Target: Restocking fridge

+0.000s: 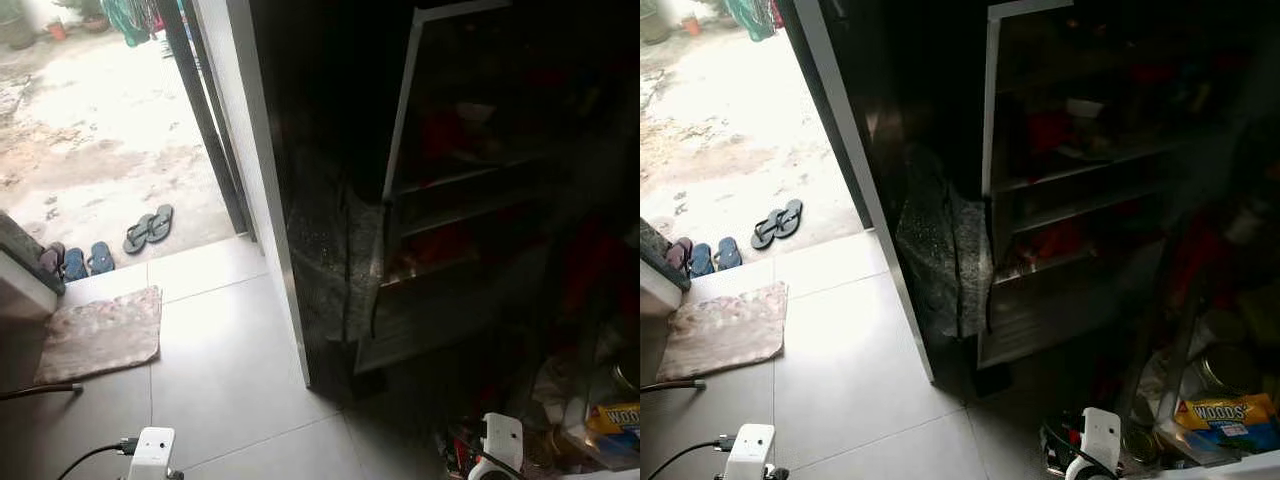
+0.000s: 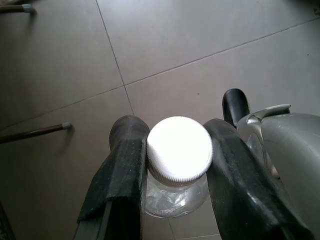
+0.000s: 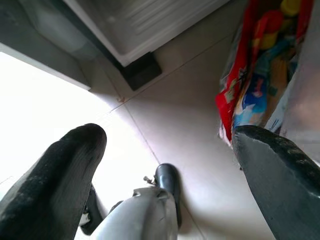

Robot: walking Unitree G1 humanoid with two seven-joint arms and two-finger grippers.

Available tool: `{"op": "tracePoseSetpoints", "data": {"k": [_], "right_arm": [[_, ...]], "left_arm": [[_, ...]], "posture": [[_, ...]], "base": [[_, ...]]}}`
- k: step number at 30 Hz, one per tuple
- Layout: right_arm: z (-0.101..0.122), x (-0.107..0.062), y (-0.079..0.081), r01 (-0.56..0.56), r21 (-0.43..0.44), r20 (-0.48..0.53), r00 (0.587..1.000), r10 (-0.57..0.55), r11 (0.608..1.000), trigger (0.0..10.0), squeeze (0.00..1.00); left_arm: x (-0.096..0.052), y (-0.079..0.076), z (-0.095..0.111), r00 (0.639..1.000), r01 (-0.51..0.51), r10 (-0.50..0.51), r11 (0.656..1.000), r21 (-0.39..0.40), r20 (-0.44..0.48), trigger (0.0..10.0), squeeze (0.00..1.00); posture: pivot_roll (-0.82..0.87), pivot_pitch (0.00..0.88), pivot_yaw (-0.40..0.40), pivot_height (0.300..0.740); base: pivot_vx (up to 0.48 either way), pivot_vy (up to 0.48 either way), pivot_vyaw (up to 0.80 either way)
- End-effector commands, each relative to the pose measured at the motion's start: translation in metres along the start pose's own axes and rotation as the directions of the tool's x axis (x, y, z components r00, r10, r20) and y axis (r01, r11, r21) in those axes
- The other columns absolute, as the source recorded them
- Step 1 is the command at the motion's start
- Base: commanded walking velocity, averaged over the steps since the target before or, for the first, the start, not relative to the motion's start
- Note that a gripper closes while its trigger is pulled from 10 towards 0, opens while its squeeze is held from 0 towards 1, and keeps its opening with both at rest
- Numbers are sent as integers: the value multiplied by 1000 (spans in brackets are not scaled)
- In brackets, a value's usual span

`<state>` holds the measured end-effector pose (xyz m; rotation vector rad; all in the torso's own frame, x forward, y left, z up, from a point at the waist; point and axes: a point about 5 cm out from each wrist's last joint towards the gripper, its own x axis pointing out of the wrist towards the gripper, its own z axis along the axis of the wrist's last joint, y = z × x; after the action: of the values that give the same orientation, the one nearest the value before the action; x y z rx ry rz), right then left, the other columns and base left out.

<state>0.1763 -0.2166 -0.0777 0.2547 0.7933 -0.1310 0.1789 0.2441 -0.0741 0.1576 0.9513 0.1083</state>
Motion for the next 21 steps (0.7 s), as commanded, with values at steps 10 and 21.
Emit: {"op": "tracePoseSetpoints", "data": {"k": [10,21], "right_arm": [[-7,-16,-29,91,47,111,989,-96,995,10000,0],[15,-5,-20,113,33,141,983,-116,993,10000,0]], "left_arm": [[-2,4,-9,1000,-10,10,1000,1,-29,10000,0],[-2,3,-9,1000,-7,7,1000,1,-29,10000,0]], "posture": [[3,129,41,740],[4,132,43,740]], "base": [[0,0,0],[0,0,0]]}}
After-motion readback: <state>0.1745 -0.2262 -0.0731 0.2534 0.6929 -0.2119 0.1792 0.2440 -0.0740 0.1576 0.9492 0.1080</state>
